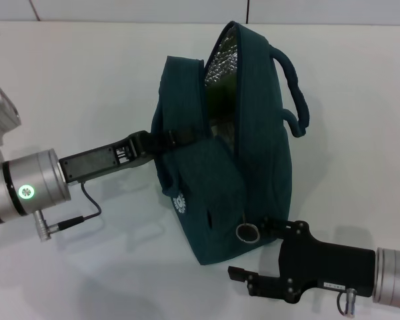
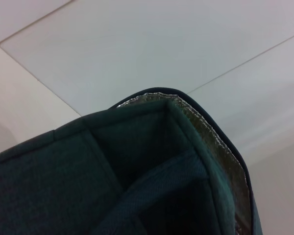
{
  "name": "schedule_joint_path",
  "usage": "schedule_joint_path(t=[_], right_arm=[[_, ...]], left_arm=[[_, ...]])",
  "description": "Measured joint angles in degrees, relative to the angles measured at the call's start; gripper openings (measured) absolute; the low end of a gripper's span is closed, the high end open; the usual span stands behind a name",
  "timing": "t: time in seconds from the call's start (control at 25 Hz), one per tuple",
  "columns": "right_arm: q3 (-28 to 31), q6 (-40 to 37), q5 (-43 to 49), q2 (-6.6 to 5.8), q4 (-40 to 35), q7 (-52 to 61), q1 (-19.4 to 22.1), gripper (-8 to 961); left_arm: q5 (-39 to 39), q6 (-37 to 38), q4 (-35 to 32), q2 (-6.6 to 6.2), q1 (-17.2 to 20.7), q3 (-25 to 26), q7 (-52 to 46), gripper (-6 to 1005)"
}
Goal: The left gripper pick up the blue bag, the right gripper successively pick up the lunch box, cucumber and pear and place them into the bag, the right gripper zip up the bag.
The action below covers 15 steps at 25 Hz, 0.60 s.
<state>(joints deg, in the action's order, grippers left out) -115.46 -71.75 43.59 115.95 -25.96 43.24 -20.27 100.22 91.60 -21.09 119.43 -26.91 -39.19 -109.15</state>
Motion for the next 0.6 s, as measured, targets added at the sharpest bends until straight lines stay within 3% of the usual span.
schedule_joint_path(t=[0.16,0.4,0.6], right_arm=[[0.1,0.0,-0.1,-0.02,0.0,0.0,0.0,705],[0.2,0.0,-1.3,-0.10,0.2,0.0,0.0,565],[0.2,0.0,-2.7,-0.16,0.9,0.0,0.1,340]], left_arm=[[0.1,0.1,0.0,0.00,0.1,0.0,0.4,68],[0.1,0.1,0.0,0.00,0.3,0.0,0.4,68],[0.1,0.1,0.0,0.00,0.4,0.0,0.4,68]])
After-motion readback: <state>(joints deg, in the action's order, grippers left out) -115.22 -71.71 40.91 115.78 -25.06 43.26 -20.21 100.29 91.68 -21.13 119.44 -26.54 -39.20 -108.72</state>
